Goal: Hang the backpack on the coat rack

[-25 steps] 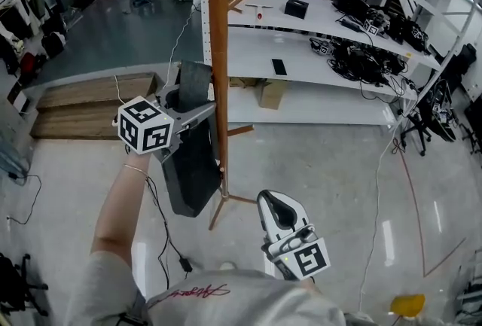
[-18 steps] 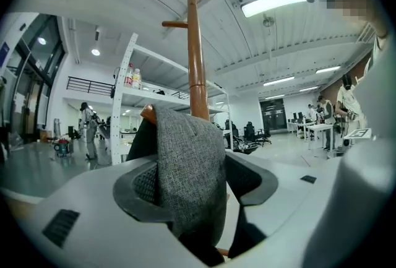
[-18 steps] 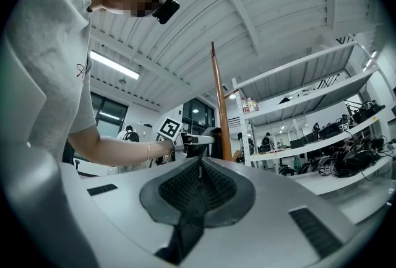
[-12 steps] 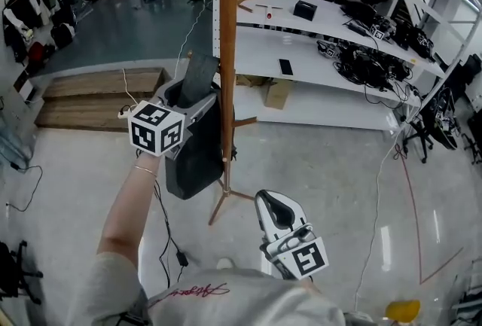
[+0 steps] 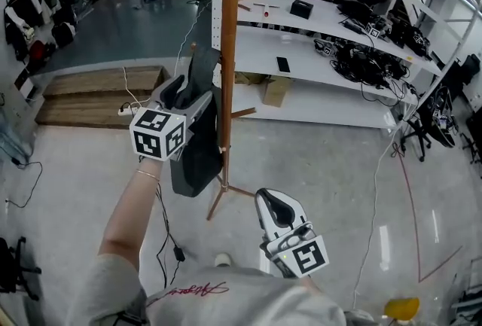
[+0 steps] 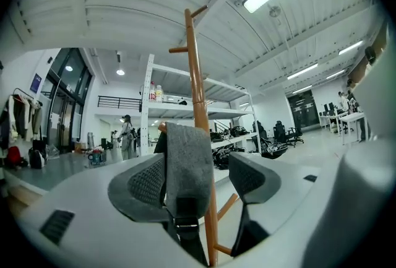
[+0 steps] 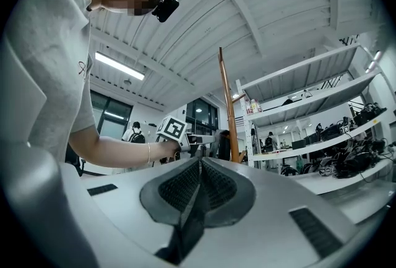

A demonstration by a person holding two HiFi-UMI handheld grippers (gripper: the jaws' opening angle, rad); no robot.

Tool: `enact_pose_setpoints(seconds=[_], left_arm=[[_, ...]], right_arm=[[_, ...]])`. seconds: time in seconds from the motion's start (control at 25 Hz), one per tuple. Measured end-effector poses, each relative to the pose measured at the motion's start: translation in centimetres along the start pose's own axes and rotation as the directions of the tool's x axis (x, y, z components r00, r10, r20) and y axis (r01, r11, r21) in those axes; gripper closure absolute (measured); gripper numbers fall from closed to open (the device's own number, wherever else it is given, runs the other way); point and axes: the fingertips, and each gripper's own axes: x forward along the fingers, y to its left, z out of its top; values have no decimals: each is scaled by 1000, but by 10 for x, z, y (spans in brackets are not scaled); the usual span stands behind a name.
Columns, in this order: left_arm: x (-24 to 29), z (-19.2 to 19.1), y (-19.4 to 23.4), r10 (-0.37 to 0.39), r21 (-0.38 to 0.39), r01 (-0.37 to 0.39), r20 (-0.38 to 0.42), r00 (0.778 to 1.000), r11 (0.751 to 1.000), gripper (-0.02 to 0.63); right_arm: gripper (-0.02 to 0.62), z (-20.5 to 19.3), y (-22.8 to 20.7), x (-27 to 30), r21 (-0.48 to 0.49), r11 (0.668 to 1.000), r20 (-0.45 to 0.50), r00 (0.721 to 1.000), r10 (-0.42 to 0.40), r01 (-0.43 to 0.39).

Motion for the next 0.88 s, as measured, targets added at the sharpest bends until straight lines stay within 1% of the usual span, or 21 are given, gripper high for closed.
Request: enact_pose_setpoints(seconds=[0.12, 0.24, 0.36, 0.44, 0.52, 0.6, 0.76, 0.88], left_arm=[[-23, 9, -19, -9, -20, 10, 40, 999, 1000, 282], [-50, 19, -47, -24, -56, 30, 98, 995, 998, 282], [-79, 24, -79, -14, -75, 25, 145, 989, 997, 282], [-98, 25, -100, -4, -90, 19, 166, 986, 996, 282], [-119, 25, -120, 7, -100, 11, 181, 983, 995, 282], [-141, 26, -139, 24, -102, -5, 192, 981, 995, 282], [-181, 28, -177, 60, -114, -38, 199, 978, 993, 284], [-207, 25, -208, 74, -131, -48, 206, 976, 990, 286]], right_arm=[[572, 3, 11, -7, -6, 1000, 4, 1000, 17, -17], [572, 11, 22, -18, 8, 999, 21, 999, 37, -37], [572, 18, 31, -32, 22, 998, 32, 998, 52, -53], [572, 18, 34, -43, 9, 998, 25, 998, 54, -54], [572, 21, 40, -56, -5, 998, 27, 998, 60, -60], [572, 27, 50, -71, 1, 997, 34, 997, 71, -71], [572, 39, 64, -103, -9, 995, 37, 995, 95, -94], [572, 43, 73, -128, -16, 994, 36, 993, 109, -108]])
